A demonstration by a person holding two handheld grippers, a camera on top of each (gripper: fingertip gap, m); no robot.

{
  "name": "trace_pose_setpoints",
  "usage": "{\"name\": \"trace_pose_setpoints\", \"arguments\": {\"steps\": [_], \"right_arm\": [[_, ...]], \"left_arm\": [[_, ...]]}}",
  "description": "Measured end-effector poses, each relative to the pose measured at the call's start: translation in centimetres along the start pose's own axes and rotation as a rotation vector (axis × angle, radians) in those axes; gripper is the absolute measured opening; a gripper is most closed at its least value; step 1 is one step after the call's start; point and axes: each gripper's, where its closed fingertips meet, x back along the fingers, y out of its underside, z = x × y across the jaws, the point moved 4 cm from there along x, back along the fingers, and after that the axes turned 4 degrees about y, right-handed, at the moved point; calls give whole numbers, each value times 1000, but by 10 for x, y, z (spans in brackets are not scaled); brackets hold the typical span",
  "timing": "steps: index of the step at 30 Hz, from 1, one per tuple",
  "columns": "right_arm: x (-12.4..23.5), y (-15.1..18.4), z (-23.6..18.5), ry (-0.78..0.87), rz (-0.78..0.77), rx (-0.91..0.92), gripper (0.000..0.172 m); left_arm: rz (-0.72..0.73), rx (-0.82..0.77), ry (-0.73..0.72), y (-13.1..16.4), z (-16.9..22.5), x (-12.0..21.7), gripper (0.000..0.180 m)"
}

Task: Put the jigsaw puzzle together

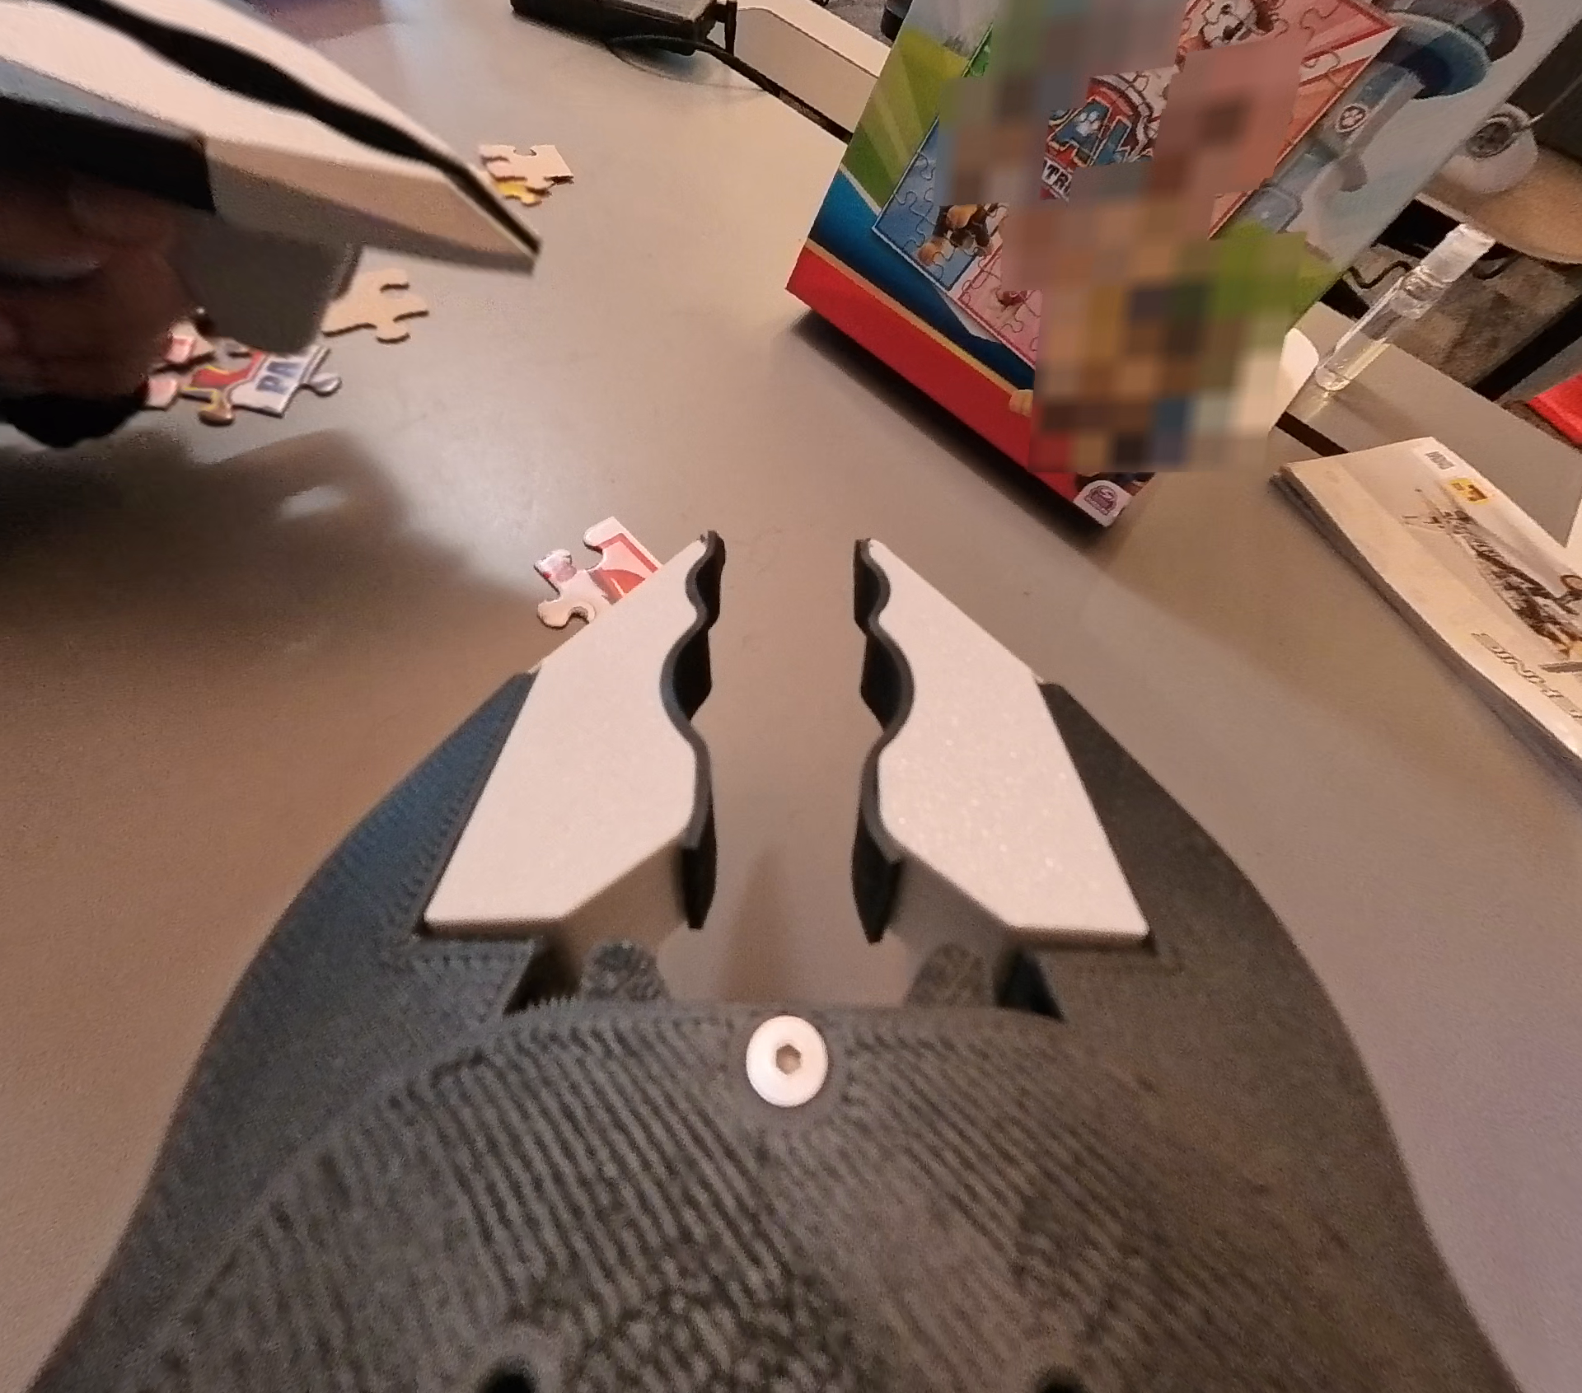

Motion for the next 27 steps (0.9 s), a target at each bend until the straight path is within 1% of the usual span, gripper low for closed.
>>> {"name": "trace_pose_setpoints", "arguments": {"steps": [3,6,8,10,13,16,19,21,23,26,27], "right_arm": [[1,-1,1,-1,6,-6,29],[1,-1,0,-4,9,-6,29],[0,-1,-1,-4,4,0,29],[-1,0,-2,-2,-2,7,29],[-2,1,-2,3,-8,13,29],[-3,2,-1,9,-15,17,29],[-3,3,-1,13,-19,21,29],[-3,3,-1,14,-19,23,29],[-3,3,-1,15,-19,25,29],[-3,2,-2,14,-16,27,29],[-3,2,-2,14,-16,28,29]], "left_arm": [[59,5,-82,-26,-24,27,0],[93,2,-241,-54,-65,76,1],[57,42,-324,-60,-91,110,8],[-13,92,-377,-53,-114,136,12],[-178,166,-417,-25,-138,156,21],[-360,196,-346,6,-139,155,28],[-490,199,-286,29,-134,149,37],[-536,203,-296,39,-138,149,41],[-545,227,-321,43,-145,153,44],[-537,257,-395,44,-157,164,44],[-538,261,-392,43,-156,166,43]]}}
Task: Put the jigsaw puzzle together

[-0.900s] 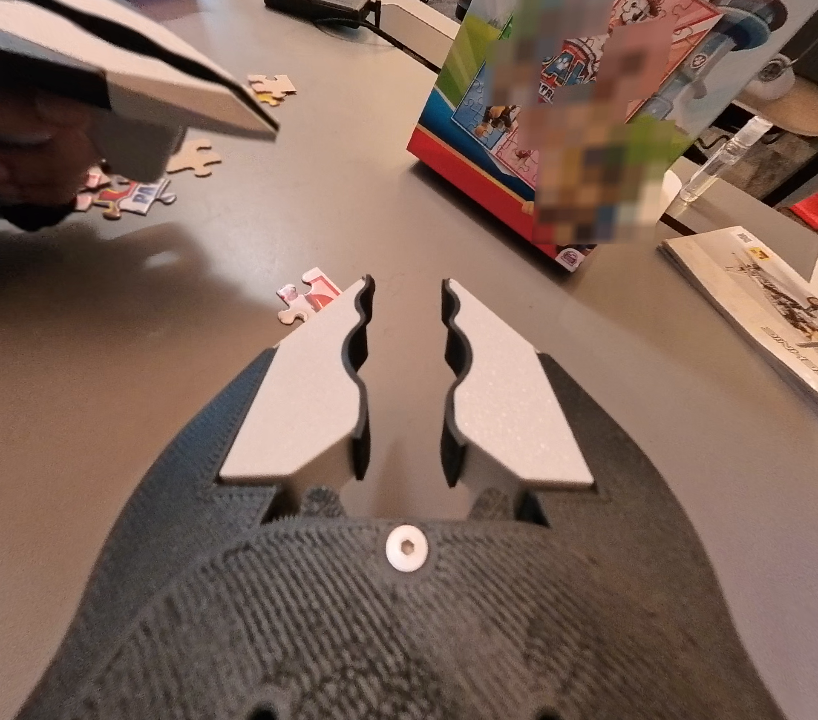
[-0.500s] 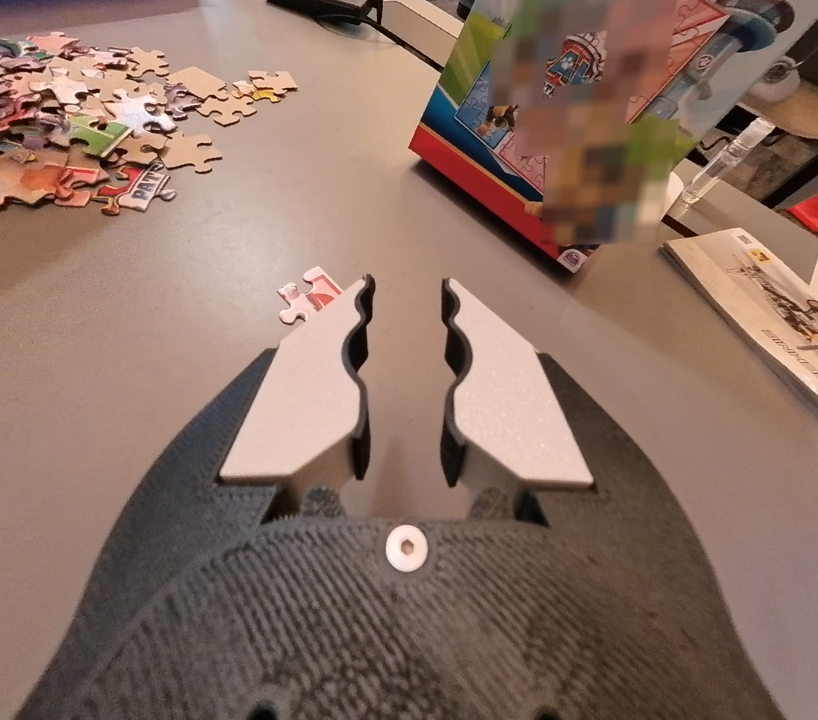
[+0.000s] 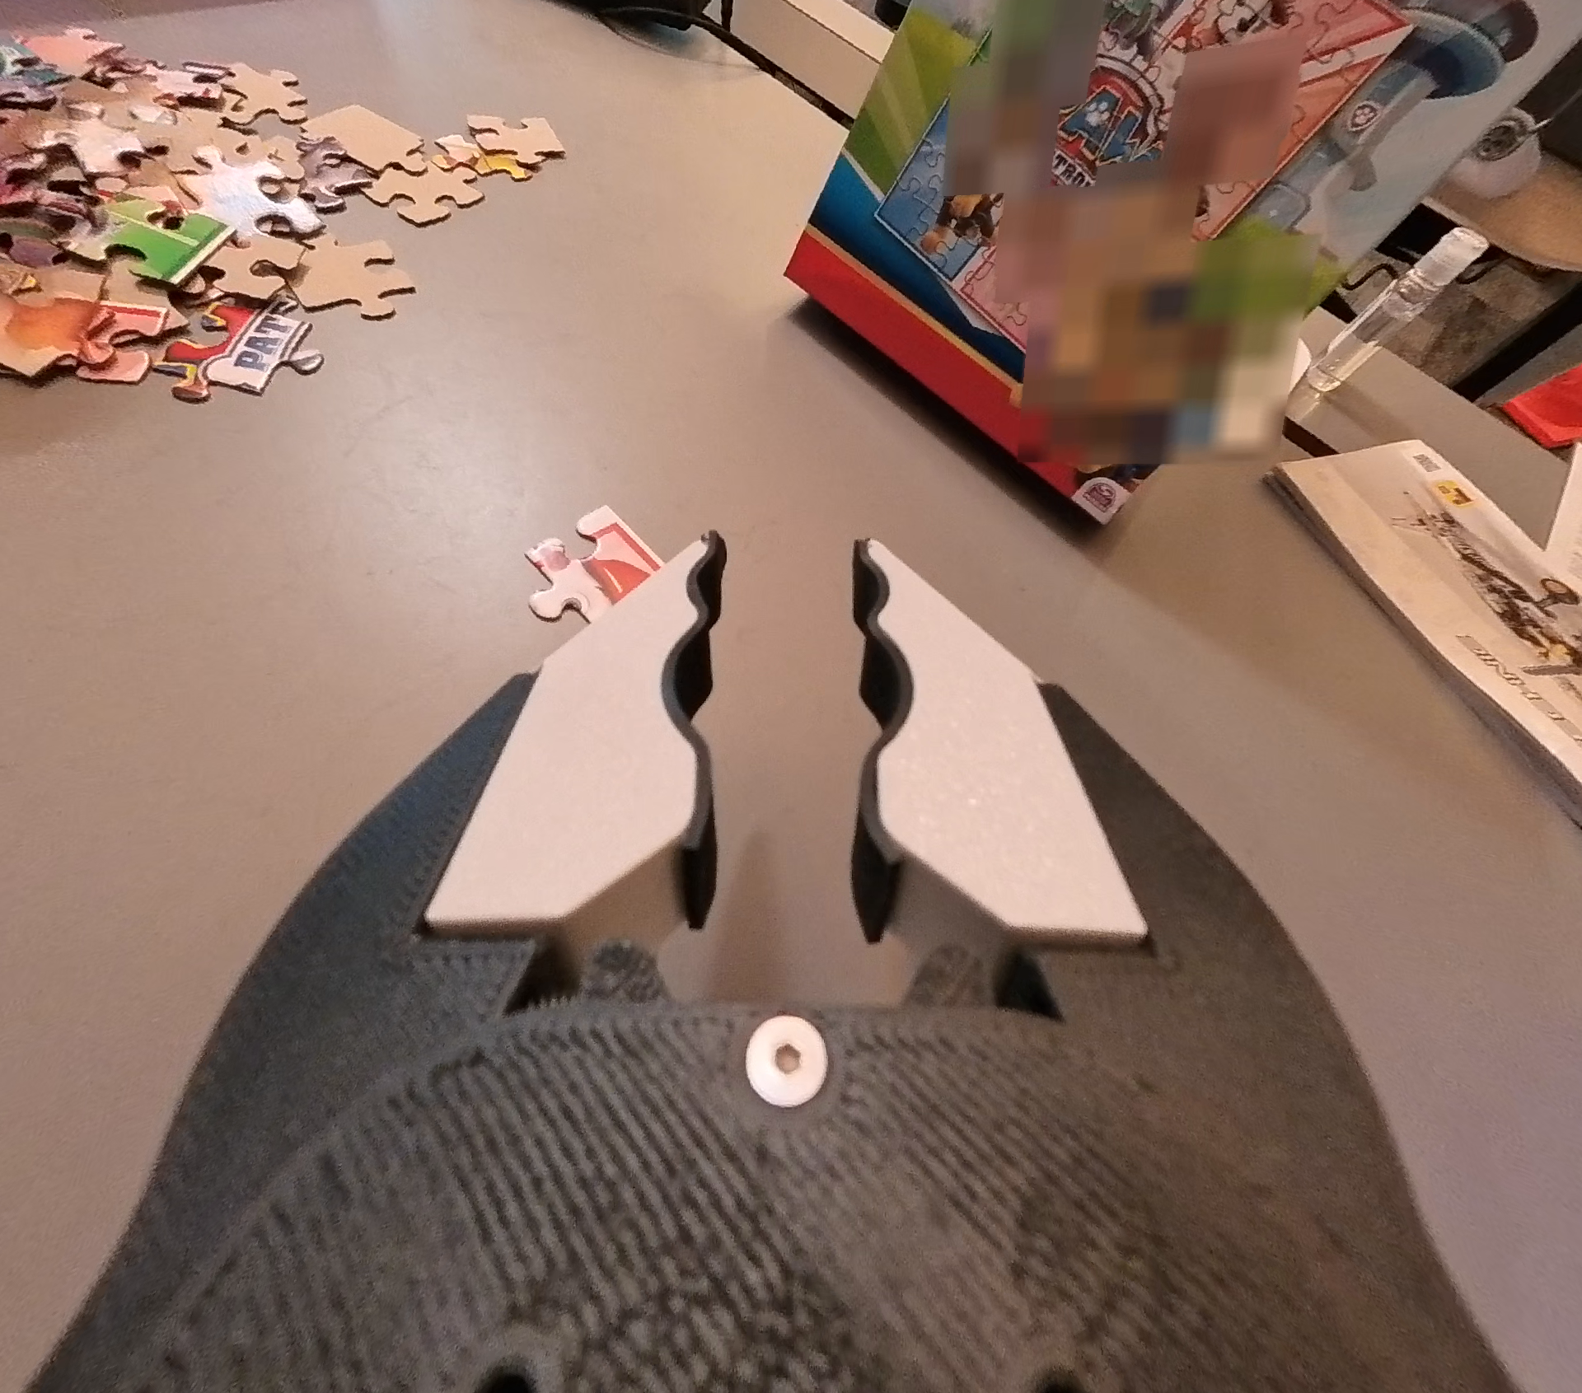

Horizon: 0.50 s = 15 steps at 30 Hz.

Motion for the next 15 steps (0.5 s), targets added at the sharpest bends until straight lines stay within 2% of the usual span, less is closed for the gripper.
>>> {"name": "trace_pose_setpoints", "arguments": {"steps": [5,9,15], "right_arm": [[-1,0,0,2,-4,5,29],[-1,1,0,3,-5,7,29],[-1,1,-1,3,-5,10,29]], "left_arm": [[21,-59,69,-5,20,12,34],[-40,-85,135,4,28,9,30],[-127,-98,144,18,29,1,31]]}}
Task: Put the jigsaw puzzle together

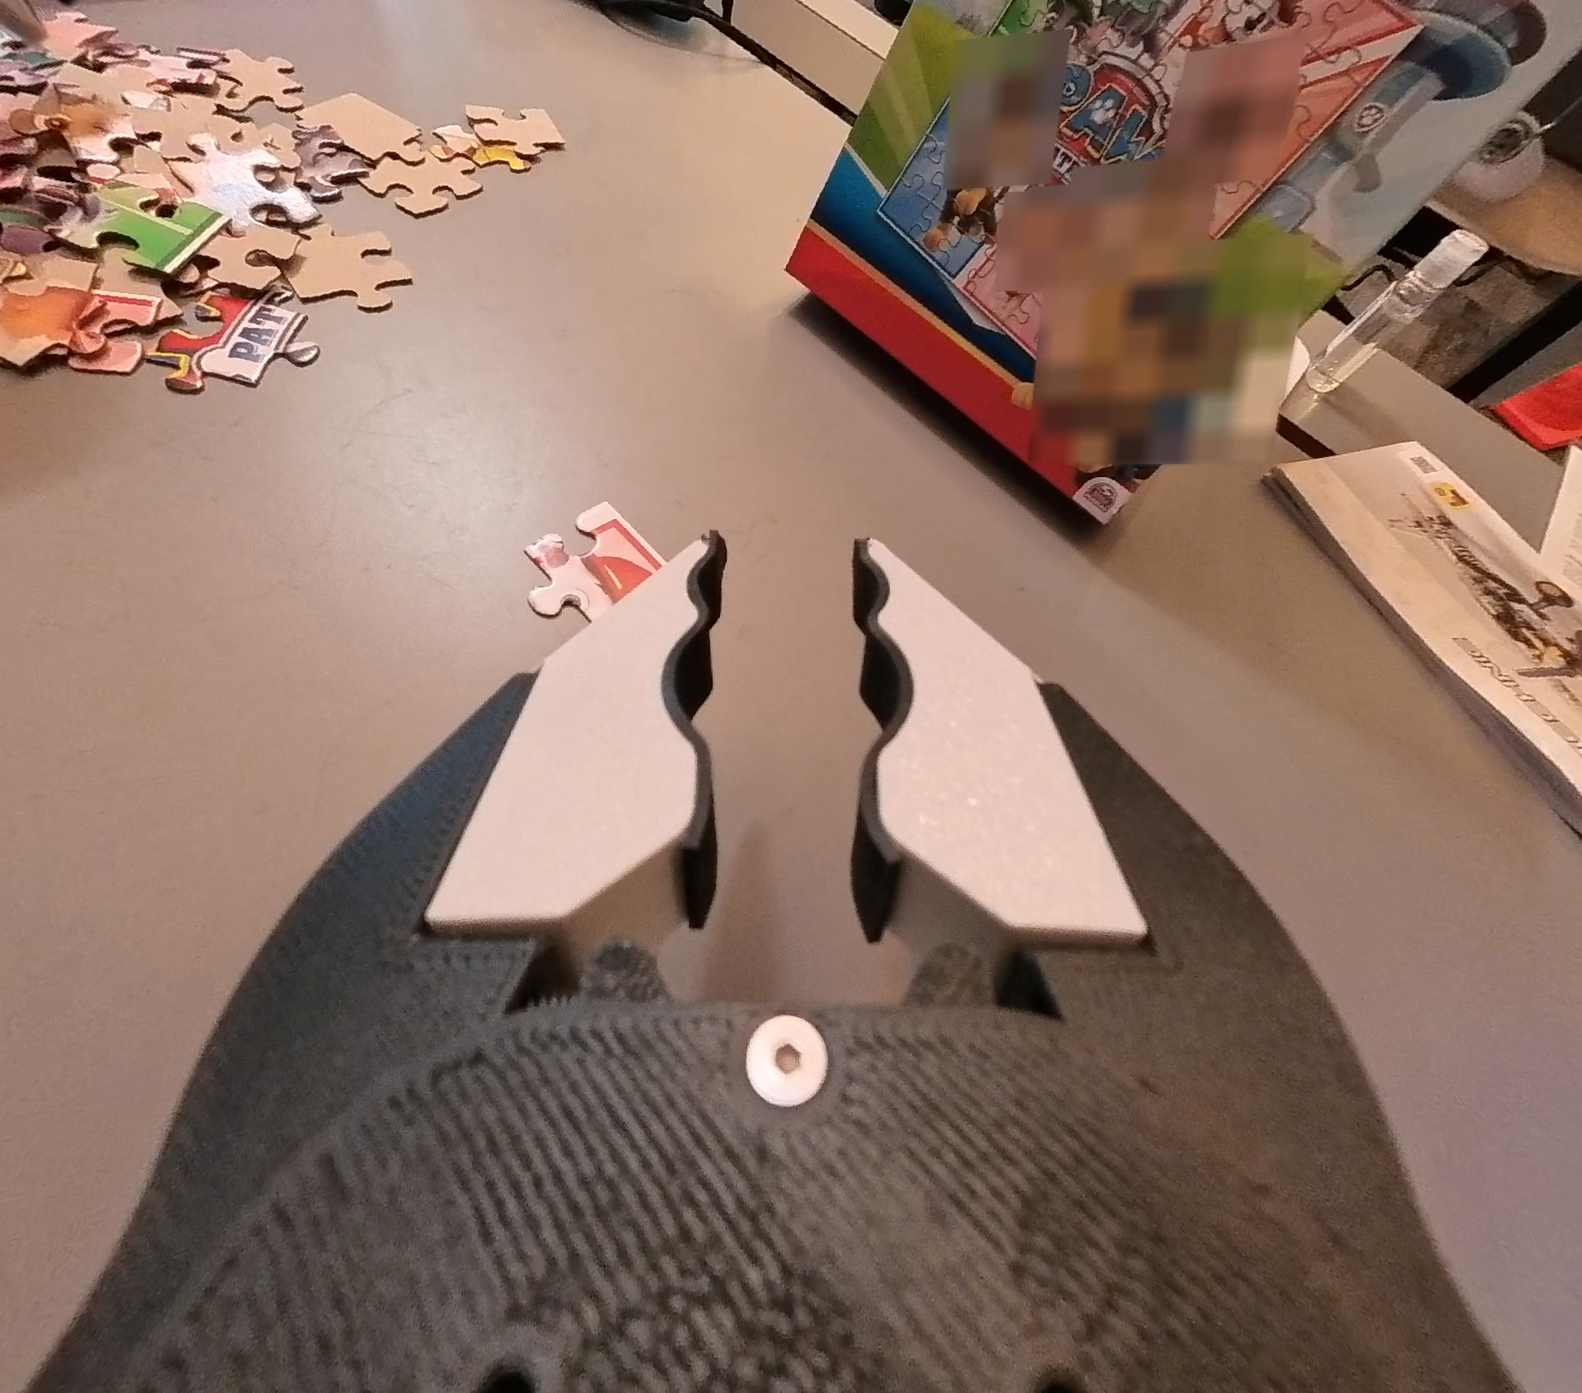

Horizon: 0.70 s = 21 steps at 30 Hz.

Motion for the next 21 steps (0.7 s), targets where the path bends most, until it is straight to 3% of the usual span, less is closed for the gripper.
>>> {"name": "trace_pose_setpoints", "arguments": {"steps": [6,12,19,21], "right_arm": [[0,0,0,2,-2,2,29],[0,0,0,1,-2,4,29],[0,0,-1,0,-3,8,29],[-1,0,-1,1,-5,10,29]], "left_arm": [[-112,-40,-14,8,3,-22,31],[-121,-120,-22,4,13,-24,0],[-63,-146,27,-3,22,-13,0],[-78,-230,118,-1,43,-15,13]]}}
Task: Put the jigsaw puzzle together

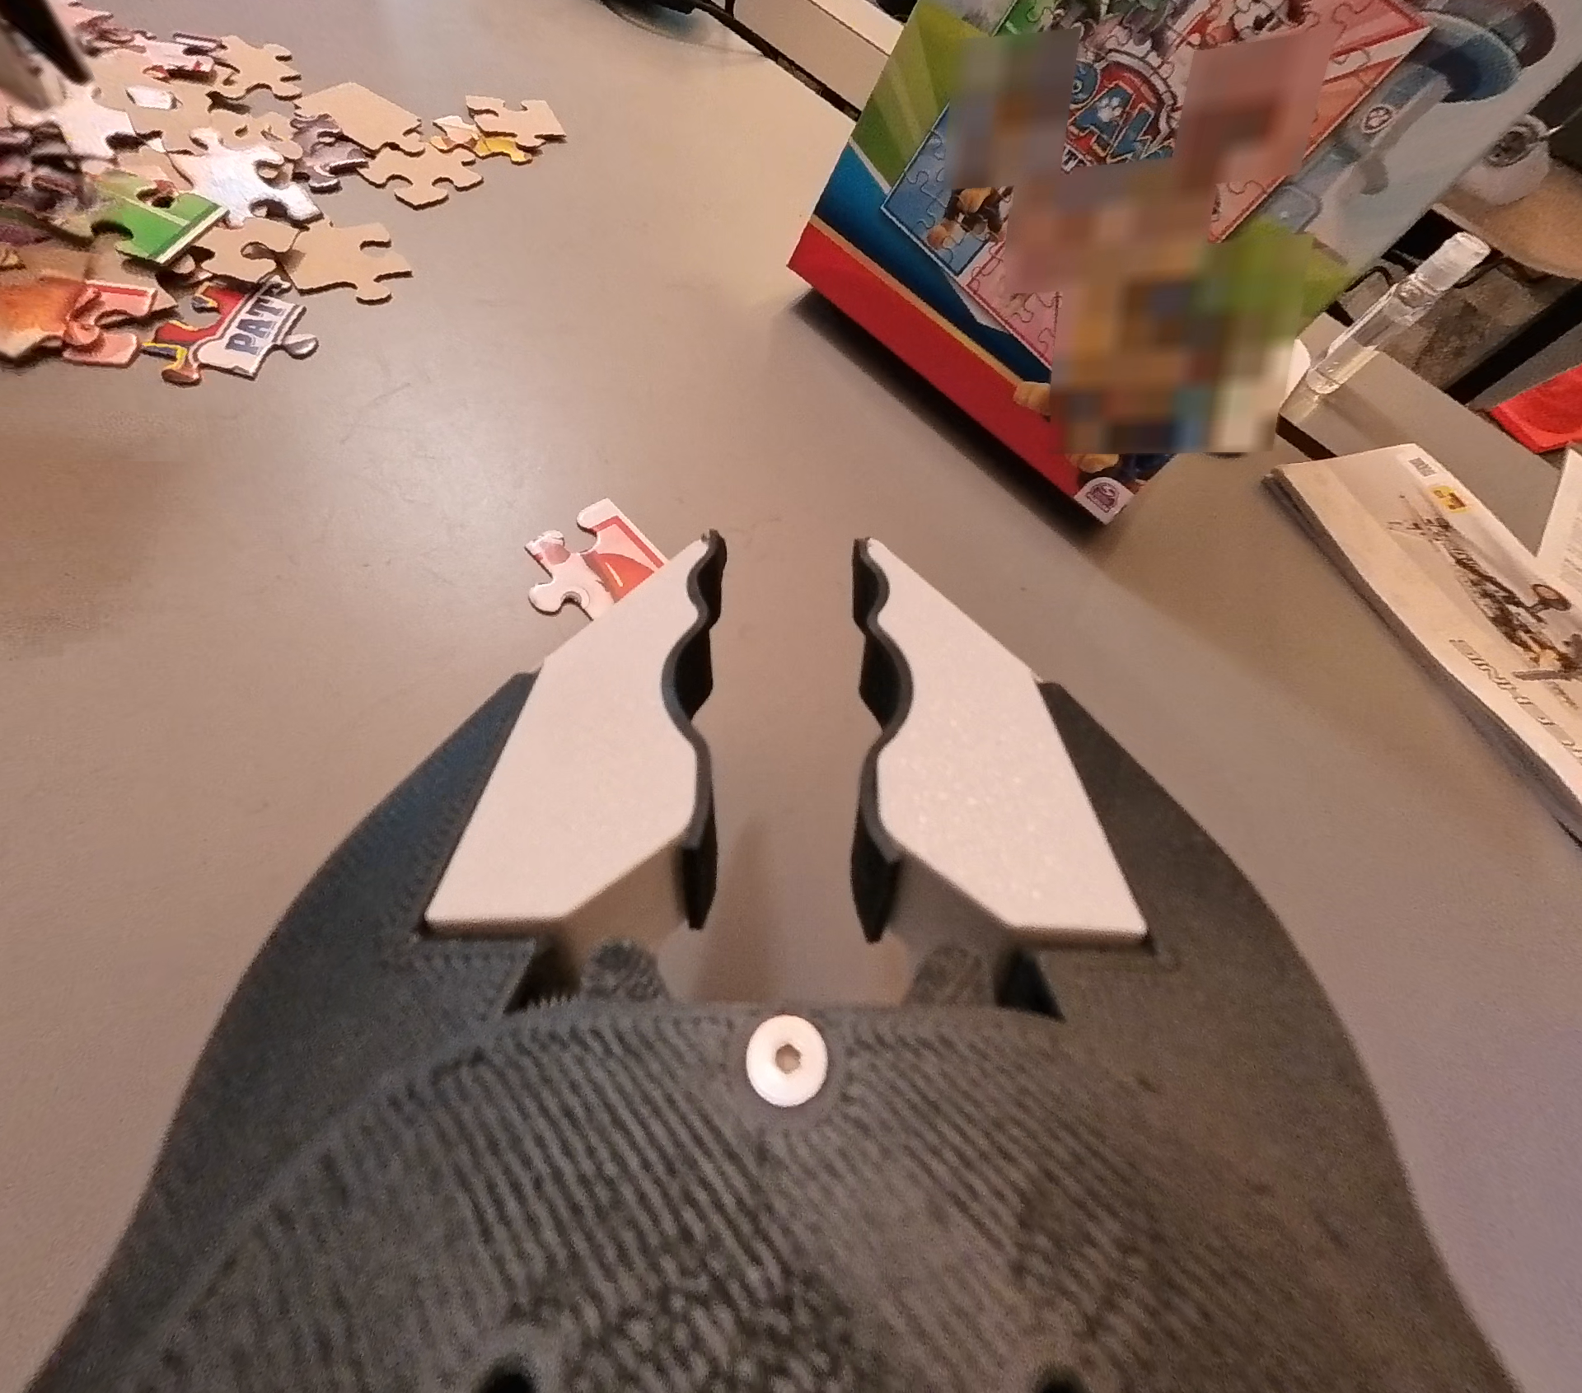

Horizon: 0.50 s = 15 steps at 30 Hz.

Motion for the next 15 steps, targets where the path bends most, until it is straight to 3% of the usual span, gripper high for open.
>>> {"name": "trace_pose_setpoints", "arguments": {"steps": [3,7,12,15], "right_arm": [[0,0,0,1,-1,2,29],[0,0,1,3,0,1,29],[1,-1,0,0,4,1,29],[1,-1,0,1,4,4,29]], "left_arm": [[-42,-124,80,-5,31,-12,33],[-147,-160,140,-4,56,-29,32],[-233,-152,142,6,59,-36,31],[-298,-145,185,18,64,-31,18]]}}
